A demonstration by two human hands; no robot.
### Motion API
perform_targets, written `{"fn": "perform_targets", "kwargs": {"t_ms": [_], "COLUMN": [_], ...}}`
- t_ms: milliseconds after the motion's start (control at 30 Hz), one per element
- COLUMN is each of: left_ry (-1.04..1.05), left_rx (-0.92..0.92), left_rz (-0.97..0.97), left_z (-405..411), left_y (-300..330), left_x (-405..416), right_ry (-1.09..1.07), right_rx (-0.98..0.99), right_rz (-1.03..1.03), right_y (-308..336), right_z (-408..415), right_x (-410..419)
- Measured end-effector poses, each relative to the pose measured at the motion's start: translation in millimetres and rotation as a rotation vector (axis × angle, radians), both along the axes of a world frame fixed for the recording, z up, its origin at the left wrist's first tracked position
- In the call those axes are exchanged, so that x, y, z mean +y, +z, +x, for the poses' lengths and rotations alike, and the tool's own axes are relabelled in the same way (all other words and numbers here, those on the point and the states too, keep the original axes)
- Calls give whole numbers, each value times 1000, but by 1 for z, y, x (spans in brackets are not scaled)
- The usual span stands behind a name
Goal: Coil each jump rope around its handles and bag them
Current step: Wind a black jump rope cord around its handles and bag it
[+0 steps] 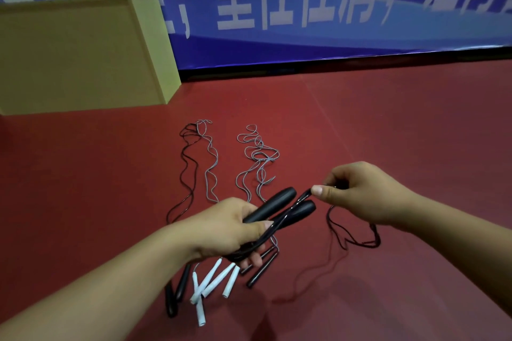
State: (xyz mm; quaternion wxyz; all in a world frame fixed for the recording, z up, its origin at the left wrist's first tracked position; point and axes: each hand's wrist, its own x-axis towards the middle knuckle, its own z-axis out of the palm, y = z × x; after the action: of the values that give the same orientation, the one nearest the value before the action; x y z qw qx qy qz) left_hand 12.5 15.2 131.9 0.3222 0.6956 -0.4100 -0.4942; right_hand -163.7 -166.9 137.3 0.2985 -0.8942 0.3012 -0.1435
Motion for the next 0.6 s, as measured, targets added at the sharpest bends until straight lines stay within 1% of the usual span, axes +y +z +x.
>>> {"fn": "perform_targets", "kwargs": {"t_ms": [133, 200, 267, 300, 400, 533, 600], "left_ry": [76, 122, 127, 120, 54, -6, -29], "left_rx": [-6, -74, -163, -179, -133, 26, 24], "left_rz": [14, 6, 0, -1, 1, 4, 8], "left_z": [-1, 1, 5, 6, 3, -10, -13], "left_y": [-2, -4, -5, -6, -4, 0, 2], "left_x": [-3, -4, -6, -6, -5, -2, -1], "right_ry": [-2, -5, -5, -4, -12, -17, -17], "right_rx": [8, 36, 59, 65, 49, 2, -18], "right_rz": [22, 3, 4, 7, 20, 67, 84], "right_y": [-4, -7, -9, -9, -7, -5, -4], "right_z": [-3, -5, -7, -8, -9, -9, -9], "right_x": [2, 4, 6, 7, 9, 12, 15]}}
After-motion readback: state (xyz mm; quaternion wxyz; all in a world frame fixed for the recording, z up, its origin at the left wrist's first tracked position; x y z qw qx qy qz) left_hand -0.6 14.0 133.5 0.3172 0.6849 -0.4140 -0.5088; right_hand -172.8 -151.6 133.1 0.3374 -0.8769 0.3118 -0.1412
